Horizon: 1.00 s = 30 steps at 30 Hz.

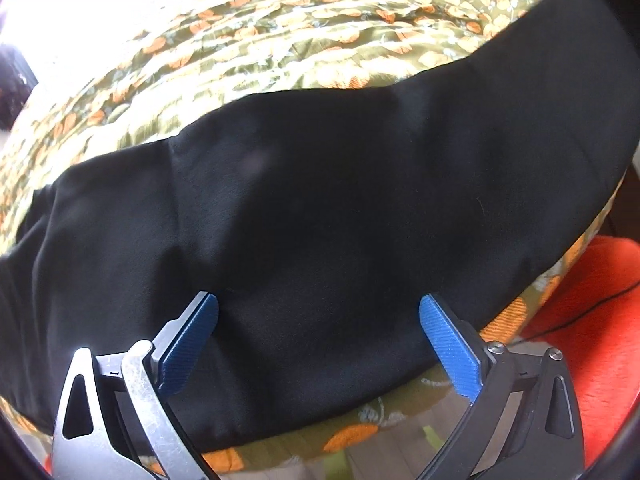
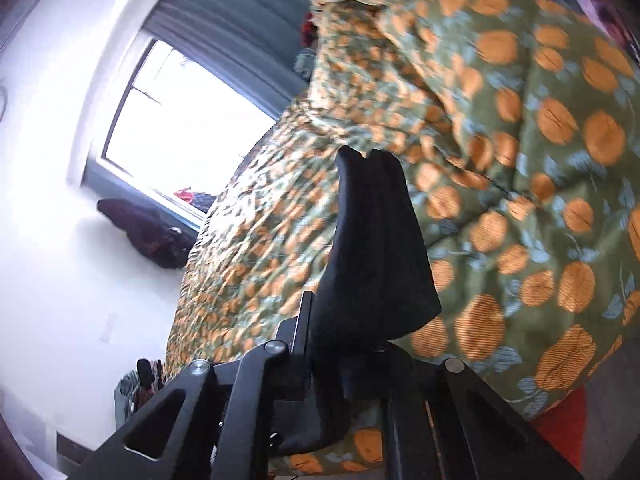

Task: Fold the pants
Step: 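Lift and fold the trouser end with the right tool over the trousers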

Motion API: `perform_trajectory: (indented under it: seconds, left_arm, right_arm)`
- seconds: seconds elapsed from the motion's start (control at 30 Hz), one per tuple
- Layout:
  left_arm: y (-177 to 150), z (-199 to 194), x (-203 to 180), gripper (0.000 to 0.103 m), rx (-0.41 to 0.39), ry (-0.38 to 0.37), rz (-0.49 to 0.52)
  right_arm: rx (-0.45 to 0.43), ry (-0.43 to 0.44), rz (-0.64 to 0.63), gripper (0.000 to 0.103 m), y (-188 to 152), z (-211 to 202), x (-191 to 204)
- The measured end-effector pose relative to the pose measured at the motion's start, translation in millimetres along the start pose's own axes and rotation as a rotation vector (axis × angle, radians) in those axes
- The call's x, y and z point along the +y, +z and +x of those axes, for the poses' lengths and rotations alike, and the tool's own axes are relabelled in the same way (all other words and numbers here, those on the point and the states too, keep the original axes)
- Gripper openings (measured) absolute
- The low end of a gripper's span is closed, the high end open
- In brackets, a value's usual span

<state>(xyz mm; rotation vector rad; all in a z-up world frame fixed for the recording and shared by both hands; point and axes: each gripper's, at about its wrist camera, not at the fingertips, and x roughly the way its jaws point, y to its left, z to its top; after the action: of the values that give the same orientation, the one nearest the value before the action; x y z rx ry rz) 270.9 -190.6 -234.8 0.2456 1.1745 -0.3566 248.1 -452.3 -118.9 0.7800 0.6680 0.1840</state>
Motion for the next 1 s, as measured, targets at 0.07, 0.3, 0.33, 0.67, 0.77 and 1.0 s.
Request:
perform_trajectory:
  seconds: [0.07,0.3,0.33,0.67,0.77,1.0]
  left_arm:
    - [0.6,-18.2,17.7,0.100,-0.026,-0.023,-0.040]
    - [-18.7,-101.5,142.2,0.100,-0.186,0.028,-0.287]
    - [-27.7,-111.9,163.2,0.100,-0.202,0.045,-0.341]
    - [-127.6,-129.0,247.3,0.100,-0.173,0.100,-0.589]
    - [-140.6,-127.7,238.4,0.100,-0.197,0.049,-0.591]
    - [-89.3,-112.2,181.0,0.076,-0.262,-0.188,-0.410]
  right_arm:
    - [0.008,0.045,-0.072,0.011,0.5,4.0,44.7]
    - [0.133,0.163,-0.310,0.011,-58.9,79.7,187.9]
    - [0.160,0.174,-0.332,0.011,-78.2,98.8,202.9]
    - [0.518,0.101,-0.613,0.078,-259.5,228.8,220.5]
    - [0.458,0.075,-0.719,0.081,-253.0,182.4,205.7]
    - [0.395,-0.090,-0.657,0.091,-246.0,110.5,139.7]
